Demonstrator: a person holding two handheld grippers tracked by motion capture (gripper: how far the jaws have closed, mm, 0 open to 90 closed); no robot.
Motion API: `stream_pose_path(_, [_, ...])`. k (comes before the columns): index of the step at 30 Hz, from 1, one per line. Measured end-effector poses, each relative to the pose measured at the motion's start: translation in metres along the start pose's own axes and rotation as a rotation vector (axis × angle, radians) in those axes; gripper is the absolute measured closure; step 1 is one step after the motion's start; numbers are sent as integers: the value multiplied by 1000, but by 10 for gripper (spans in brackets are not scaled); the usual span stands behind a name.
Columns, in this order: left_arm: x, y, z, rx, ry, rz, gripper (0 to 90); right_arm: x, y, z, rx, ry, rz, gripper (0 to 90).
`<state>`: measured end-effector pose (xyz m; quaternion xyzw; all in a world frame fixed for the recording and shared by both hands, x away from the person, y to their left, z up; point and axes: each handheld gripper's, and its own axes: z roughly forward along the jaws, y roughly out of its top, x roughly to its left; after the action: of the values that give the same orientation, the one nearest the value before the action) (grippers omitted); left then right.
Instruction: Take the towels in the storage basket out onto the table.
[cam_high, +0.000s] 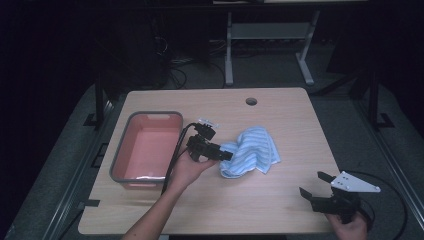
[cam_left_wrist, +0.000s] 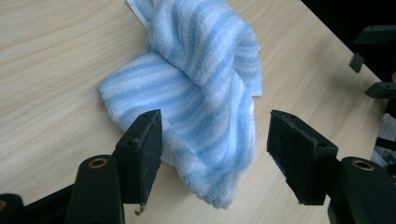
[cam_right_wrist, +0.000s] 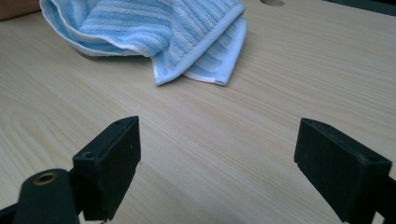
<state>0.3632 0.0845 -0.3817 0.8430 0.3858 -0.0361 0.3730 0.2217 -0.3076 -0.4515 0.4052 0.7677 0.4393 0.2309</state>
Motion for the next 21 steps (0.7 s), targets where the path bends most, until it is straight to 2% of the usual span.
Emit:
stream_pose_path(5, [-2,-5,-1,-1,-2,5,355,1,0,1,3,2,1,142])
stream_pose_path(13, [-7,-15,-2,-19,-32,10,349,2,0,2,6,1,5,142])
stream_pose_path(16, [-9,-19,-1,-12,-26,22,344,2,0,2,7,-1,4,142])
stream_pose_path(21, [-9,-26,0,-17,-39,18,338,0,0,1,4,-3,1,142])
